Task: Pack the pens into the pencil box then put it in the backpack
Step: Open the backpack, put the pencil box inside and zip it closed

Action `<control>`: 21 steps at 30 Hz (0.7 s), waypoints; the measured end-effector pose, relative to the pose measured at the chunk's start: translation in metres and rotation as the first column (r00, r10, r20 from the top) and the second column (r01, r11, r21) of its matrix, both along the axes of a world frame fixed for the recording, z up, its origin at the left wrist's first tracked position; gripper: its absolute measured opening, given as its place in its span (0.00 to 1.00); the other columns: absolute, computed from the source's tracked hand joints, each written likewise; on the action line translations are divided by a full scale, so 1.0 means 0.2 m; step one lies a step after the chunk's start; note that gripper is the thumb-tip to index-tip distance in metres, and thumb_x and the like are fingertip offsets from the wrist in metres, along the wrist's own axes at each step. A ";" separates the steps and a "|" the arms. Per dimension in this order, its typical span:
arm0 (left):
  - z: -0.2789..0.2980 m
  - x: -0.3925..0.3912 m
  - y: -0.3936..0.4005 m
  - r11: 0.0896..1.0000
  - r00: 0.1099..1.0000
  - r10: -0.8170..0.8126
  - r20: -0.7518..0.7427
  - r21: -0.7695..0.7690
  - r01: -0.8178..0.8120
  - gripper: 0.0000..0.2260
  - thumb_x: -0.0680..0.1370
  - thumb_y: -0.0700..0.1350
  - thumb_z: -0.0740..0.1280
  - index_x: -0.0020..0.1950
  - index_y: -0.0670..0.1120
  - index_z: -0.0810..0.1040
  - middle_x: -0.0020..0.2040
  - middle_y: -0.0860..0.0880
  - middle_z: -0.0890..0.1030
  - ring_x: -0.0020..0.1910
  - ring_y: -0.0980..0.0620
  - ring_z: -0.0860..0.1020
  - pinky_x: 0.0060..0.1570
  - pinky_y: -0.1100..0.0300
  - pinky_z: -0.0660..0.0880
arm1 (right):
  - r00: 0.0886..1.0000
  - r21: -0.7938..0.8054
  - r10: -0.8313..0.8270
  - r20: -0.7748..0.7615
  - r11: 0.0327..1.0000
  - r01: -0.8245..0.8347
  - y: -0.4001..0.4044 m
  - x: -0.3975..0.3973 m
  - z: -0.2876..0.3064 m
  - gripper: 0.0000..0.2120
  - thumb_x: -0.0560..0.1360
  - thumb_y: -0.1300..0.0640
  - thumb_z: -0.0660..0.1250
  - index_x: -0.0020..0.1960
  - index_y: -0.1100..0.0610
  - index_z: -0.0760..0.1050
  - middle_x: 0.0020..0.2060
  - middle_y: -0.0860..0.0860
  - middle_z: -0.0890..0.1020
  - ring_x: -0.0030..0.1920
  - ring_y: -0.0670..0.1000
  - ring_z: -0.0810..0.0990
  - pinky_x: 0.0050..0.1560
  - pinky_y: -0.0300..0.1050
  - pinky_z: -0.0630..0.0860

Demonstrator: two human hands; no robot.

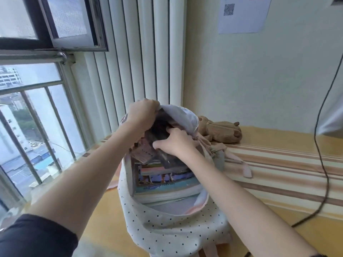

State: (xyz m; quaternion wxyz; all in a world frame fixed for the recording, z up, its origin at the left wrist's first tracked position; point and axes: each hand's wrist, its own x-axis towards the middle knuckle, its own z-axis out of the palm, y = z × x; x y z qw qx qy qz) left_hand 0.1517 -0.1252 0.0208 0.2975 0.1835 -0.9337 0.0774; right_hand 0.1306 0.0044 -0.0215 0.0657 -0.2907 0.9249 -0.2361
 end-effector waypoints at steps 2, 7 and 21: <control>0.00 0.00 -0.01 1.000 1.000 0.010 0.001 0.011 -0.010 0.09 0.79 0.41 0.58 0.50 0.44 0.78 0.47 0.41 0.81 0.46 0.39 0.78 0.37 0.54 0.64 | 0.999 -0.041 0.028 -0.028 0.999 -0.030 -0.11 -0.04 -0.06 0.38 0.64 0.29 0.60 0.67 0.50 0.71 0.64 0.56 0.75 0.63 0.63 0.71 0.62 0.63 0.68; -0.03 -0.01 -0.07 0.998 1.000 -0.001 -0.014 0.055 0.001 0.08 0.79 0.42 0.59 0.49 0.44 0.78 0.43 0.44 0.80 0.45 0.40 0.79 0.38 0.55 0.64 | 0.872 -0.002 0.456 0.179 0.887 -0.463 0.01 -0.22 -0.10 0.37 0.72 0.36 0.65 0.76 0.45 0.56 0.77 0.51 0.58 0.76 0.54 0.57 0.72 0.47 0.58; -0.11 0.00 -0.02 0.991 0.997 -0.067 -0.041 0.111 0.071 0.11 0.80 0.47 0.59 0.49 0.42 0.79 0.41 0.42 0.81 0.42 0.40 0.78 0.36 0.55 0.66 | 0.826 0.164 0.453 -0.336 0.891 -0.423 0.06 -0.19 -0.22 0.29 0.79 0.41 0.54 0.77 0.42 0.48 0.78 0.49 0.50 0.77 0.52 0.48 0.74 0.58 0.51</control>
